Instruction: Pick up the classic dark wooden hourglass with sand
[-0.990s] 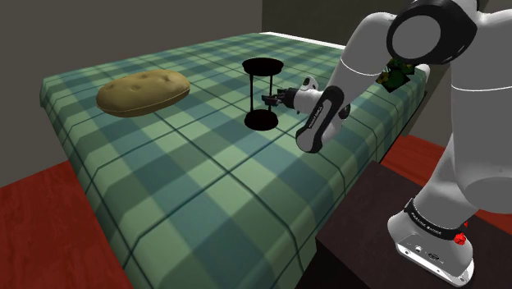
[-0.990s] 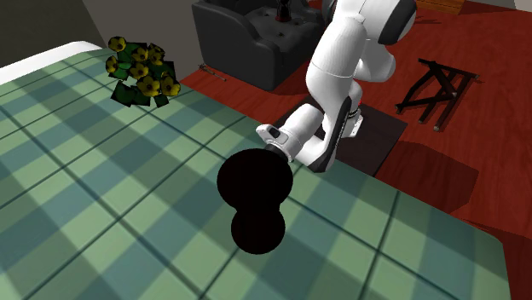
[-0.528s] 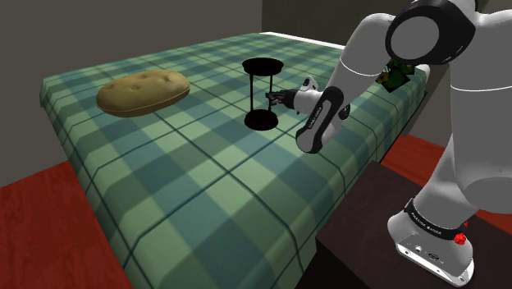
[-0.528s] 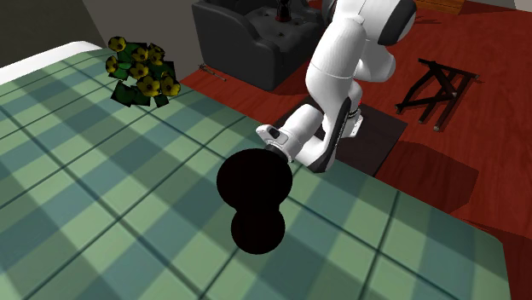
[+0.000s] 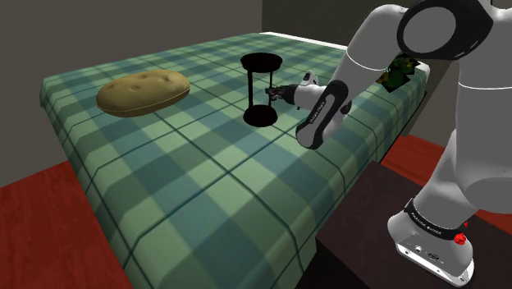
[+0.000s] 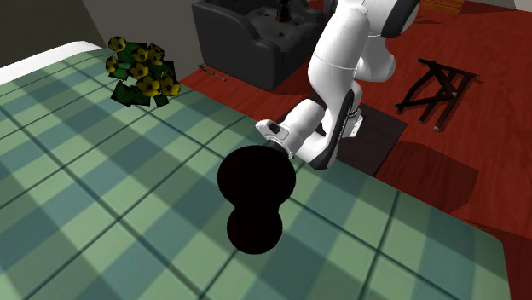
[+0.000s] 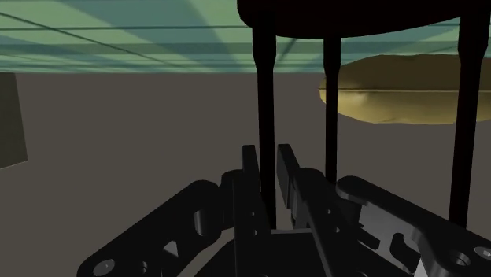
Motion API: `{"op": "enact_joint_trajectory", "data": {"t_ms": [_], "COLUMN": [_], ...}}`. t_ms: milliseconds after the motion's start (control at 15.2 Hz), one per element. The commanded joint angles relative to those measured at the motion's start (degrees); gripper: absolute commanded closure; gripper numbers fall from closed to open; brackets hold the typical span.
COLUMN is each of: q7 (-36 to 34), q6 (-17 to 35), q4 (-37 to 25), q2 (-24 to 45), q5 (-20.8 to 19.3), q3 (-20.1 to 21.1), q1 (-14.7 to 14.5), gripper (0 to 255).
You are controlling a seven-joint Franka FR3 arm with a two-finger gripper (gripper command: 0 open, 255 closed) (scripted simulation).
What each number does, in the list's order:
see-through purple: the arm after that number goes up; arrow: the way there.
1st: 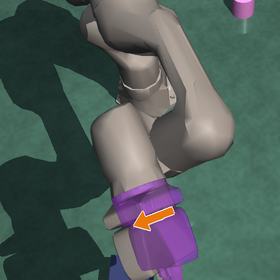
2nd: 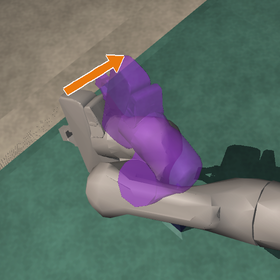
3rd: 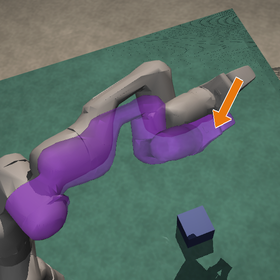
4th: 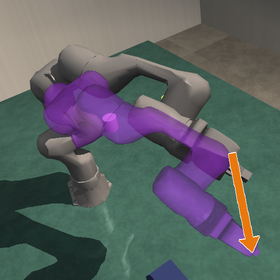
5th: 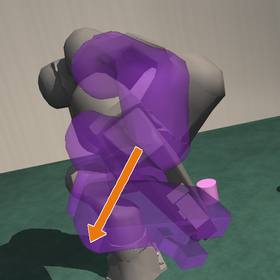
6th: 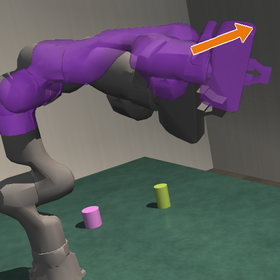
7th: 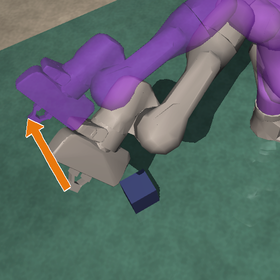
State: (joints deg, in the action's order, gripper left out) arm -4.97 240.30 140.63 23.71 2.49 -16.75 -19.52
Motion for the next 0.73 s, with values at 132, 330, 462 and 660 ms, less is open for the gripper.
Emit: {"op": "enact_joint_trajectory", "data": {"t_ms": [132,330,462,660], "q7": [0.9,1.7,2.3,3.0], "q6": [-2.6,-4.7,-6.2,-7.8], "q4": [0.9,1.3,1.5,1.7], "q2": [-3.7,-6.4,-8.1,-10.0], "q5": [-0.2,-0.1,0.0,0.2], "q3": [-0.4,-0.6,-0.8,-0.9], "q1": [-0.4,-0.7,-0.9,-1.2], "gripper": [255,255,255,255]}}
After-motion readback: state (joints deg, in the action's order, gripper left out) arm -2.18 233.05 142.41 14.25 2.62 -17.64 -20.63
